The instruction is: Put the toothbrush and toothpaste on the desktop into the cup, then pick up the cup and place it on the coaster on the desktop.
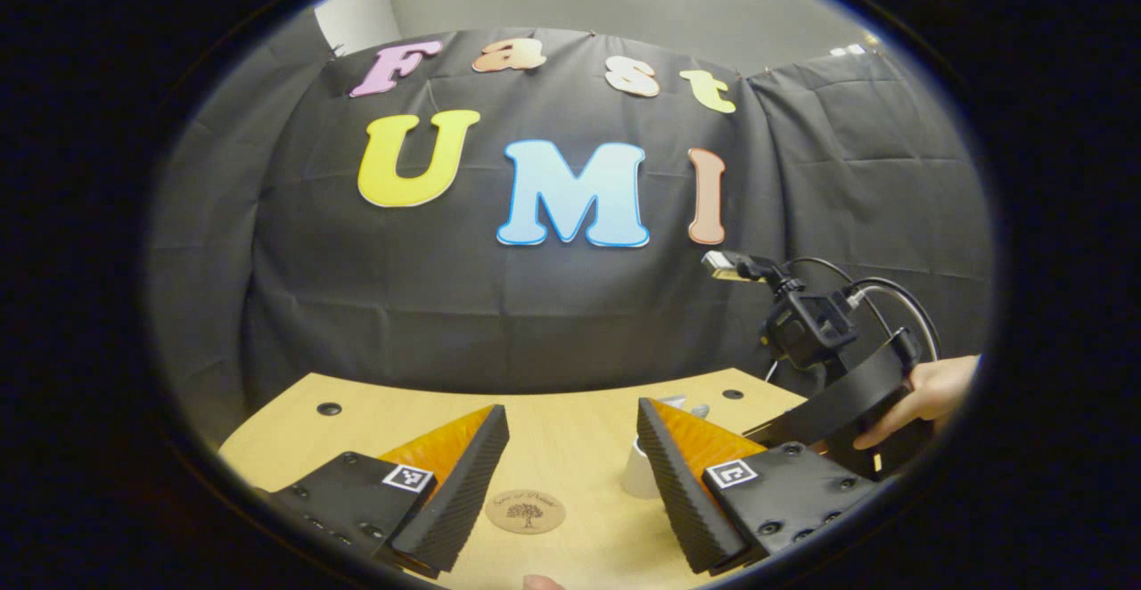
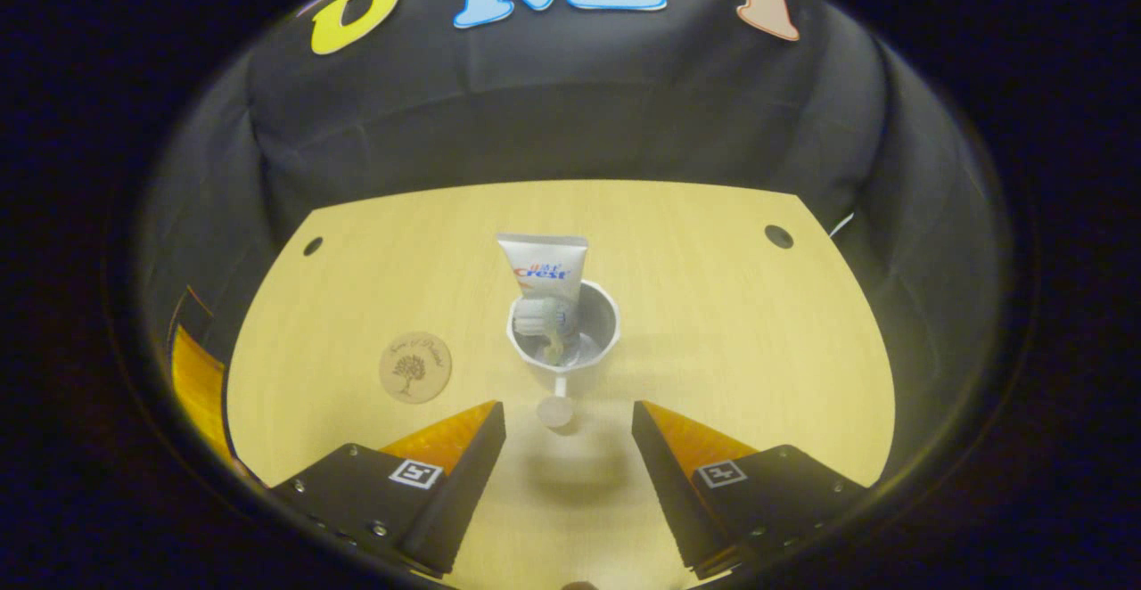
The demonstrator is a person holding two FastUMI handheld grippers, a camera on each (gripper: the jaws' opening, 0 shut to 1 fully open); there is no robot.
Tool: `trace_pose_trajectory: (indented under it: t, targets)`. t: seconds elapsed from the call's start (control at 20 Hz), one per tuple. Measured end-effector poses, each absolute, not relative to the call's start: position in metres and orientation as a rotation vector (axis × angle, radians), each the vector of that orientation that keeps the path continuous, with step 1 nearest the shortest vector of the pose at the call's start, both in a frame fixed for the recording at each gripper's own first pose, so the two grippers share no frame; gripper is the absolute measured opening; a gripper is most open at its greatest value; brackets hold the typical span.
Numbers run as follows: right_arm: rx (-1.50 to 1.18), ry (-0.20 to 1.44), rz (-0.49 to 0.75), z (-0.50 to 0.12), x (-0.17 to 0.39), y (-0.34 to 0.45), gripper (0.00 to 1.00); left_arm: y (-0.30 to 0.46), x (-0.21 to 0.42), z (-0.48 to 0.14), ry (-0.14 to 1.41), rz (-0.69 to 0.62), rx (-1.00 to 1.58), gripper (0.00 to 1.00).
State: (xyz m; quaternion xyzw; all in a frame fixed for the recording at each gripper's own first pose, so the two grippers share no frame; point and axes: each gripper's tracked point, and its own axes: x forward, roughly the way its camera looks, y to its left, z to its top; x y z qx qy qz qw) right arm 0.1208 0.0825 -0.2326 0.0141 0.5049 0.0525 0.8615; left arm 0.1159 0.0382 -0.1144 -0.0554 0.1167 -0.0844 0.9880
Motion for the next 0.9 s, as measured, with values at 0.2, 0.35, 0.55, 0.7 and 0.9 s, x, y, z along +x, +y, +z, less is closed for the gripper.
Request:
trace_pose_trajectory:
  t: [0.2,0.35,0.55,0.7,0.9]
  targets:
    - [-0.053,1.132,0.124,-0.25,0.128,0.083,0.88,0.048,0.113,-0.114,0.247,-0.142,-0.122,0.94]
    - [-0.056,1.198,0.138,-0.262,0.134,0.086,0.88,0.052,0.112,-0.114,0.254,-0.133,-0.138,0.94]
    - [-0.049,1.265,0.145,-0.282,0.14,0.092,0.88,0.054,0.106,-0.121,0.282,-0.119,-0.164,0.95]
    - [-0.031,1.307,0.134,-0.294,0.143,0.091,0.88,0.058,0.103,-0.128,0.305,-0.106,-0.178,0.95]
    - [-0.026,1.324,0.122,-0.302,0.152,0.088,0.86,0.064,0.106,-0.135,0.32,-0.087,-0.19,0.95]
